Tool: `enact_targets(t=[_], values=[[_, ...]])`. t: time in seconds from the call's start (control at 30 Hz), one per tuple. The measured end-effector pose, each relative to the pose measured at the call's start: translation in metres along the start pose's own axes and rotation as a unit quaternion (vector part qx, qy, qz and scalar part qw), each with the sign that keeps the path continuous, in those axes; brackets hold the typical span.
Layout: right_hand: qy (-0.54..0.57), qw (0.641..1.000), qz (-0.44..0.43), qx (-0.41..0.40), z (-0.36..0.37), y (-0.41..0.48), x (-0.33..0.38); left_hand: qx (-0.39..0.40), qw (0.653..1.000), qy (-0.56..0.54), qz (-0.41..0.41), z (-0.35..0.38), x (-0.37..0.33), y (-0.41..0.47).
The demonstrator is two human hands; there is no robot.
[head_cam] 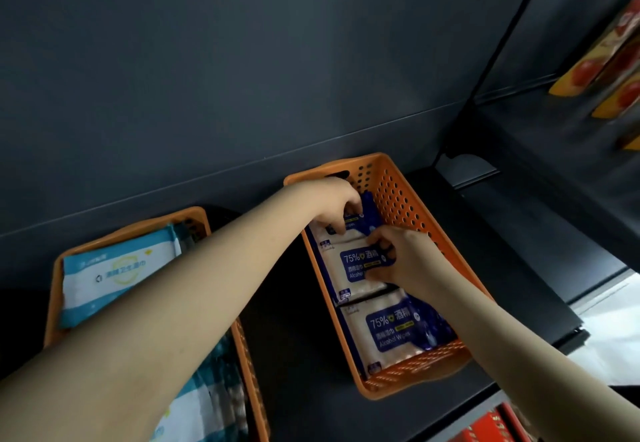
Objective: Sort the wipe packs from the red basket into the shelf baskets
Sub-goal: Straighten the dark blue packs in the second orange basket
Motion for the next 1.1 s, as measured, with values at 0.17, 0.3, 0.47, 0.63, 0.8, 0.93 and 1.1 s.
enact_targets(t=[0.17, 0.3, 0.47, 0.63, 0.8, 0.93, 1.1], values=[[-0.009, 1.000, -0.016, -0.003, -0.008, -0.013, 0.005, -0.019, 0.999, 0.024, 0.011, 0.002, -0.010, -0.010], [-0.016, 0.999, -0.039, 0.021, -0.023, -0.039, -0.005, -0.025, 0.996, -0.012, 0.082, 0.002, -0.022, -0.031], [-0.067, 0.994, -0.049, 0.069, -0.024, -0.056, -0.013, 0.012, 0.992, 0.000, 0.122, 0.011, -0.043, -0.047], [-0.072, 0.993, -0.018, 0.094, -0.007, -0.053, -0.011, 0.034, 0.994, 0.027, 0.102, 0.021, -0.044, -0.045], [-0.081, 0.993, -0.011, 0.079, 0.002, -0.047, -0.009, 0.029, 0.994, 0.033, 0.100, 0.028, -0.044, -0.041], [-0.082, 0.993, -0.012, 0.083, 0.004, -0.045, -0.009, 0.029, 0.994, 0.050, 0.096, 0.030, -0.046, -0.039], [-0.079, 0.994, -0.015, 0.075, 0.004, -0.044, -0.013, 0.013, 0.995, 0.065, 0.077, 0.031, -0.051, -0.045]])
Point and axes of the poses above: each hand's wrist, its own y-axis towards the middle knuckle, its own z-axis out of the palm, x = y × z, the point moved 2 cm from there along y, towards the middle knuckle, and after that the axes turned 1 degree about x, right-handed, at the moved point
